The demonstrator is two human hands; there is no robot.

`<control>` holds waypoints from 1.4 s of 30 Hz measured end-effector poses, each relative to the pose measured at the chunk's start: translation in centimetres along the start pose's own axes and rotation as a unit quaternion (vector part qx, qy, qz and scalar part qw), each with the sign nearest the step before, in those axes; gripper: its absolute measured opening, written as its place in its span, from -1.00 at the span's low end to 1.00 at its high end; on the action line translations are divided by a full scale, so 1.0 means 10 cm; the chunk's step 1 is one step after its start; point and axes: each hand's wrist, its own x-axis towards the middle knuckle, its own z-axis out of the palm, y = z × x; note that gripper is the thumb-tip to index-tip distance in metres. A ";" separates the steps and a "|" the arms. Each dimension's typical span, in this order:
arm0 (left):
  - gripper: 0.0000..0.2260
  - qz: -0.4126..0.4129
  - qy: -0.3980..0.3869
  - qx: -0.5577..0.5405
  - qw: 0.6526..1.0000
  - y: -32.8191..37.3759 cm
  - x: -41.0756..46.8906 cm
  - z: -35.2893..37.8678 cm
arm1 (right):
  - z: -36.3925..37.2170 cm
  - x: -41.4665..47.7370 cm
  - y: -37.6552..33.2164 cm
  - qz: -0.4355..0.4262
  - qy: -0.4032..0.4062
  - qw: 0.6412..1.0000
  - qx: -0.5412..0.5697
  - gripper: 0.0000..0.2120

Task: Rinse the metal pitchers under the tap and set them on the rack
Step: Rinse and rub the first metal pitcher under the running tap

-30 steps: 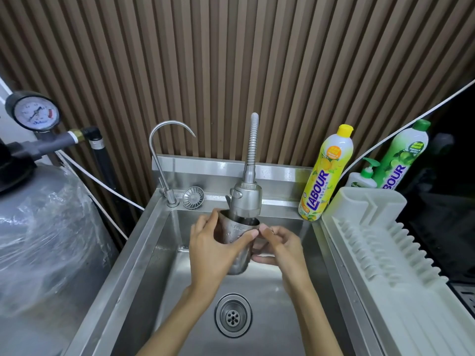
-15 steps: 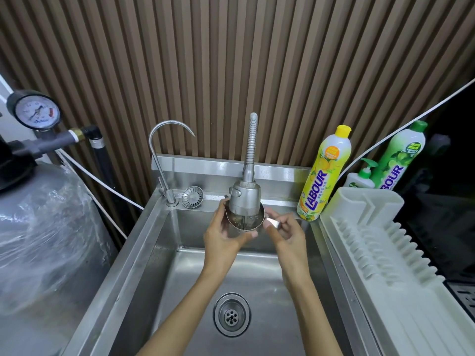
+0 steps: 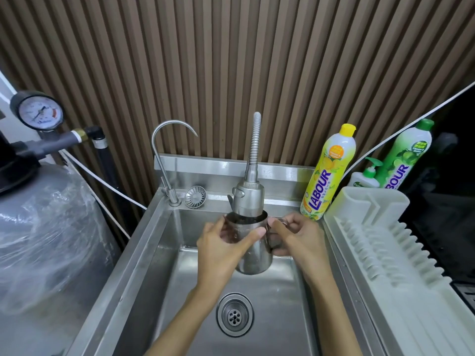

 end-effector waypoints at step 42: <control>-0.24 0.062 -0.023 -0.099 0.993 -0.08 0.28 0.07 | 0.31 0.16 0.40 0.042 -0.084 0.916 0.391 -0.79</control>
